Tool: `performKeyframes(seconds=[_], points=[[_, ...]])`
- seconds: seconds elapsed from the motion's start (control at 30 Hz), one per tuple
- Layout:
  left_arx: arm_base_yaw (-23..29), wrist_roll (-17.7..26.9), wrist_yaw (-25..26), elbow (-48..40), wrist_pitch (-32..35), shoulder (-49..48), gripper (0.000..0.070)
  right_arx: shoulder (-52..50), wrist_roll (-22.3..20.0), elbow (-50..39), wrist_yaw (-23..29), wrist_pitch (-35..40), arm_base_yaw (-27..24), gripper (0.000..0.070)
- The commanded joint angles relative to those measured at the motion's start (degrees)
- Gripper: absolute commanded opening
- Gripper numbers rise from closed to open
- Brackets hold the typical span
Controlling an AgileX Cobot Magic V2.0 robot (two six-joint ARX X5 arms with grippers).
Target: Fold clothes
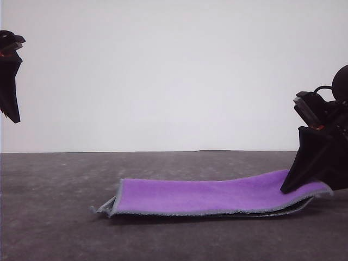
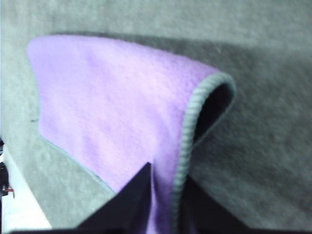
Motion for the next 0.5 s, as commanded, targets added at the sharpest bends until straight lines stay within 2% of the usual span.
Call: performKeyframes(seconds=[0.0,0.13,0.23,0.47], points=[[-0.11,-0.02,0.15,0.63,0.31,0.31,0.0366,1.07,0.41,0.18,-1.48,0.72,0.52,0.0022],[-0.11,-0.02,0.15,0.66,0.40,0.31,0.0366,1.07,1.51,0.28,-5.23,2.48,2.64,0.0022],[-0.11,-0.04,0.15,0.66,0.42,0.31,0.0366,1.07,3.34,0.33,-5.34,4.84,5.34,0.0022],[-0.11,-0.05,0.15,0.66,0.42,0.31,0.0366,1.07,13.72,0.34,-5.14,17.43,13.97,0.0022]])
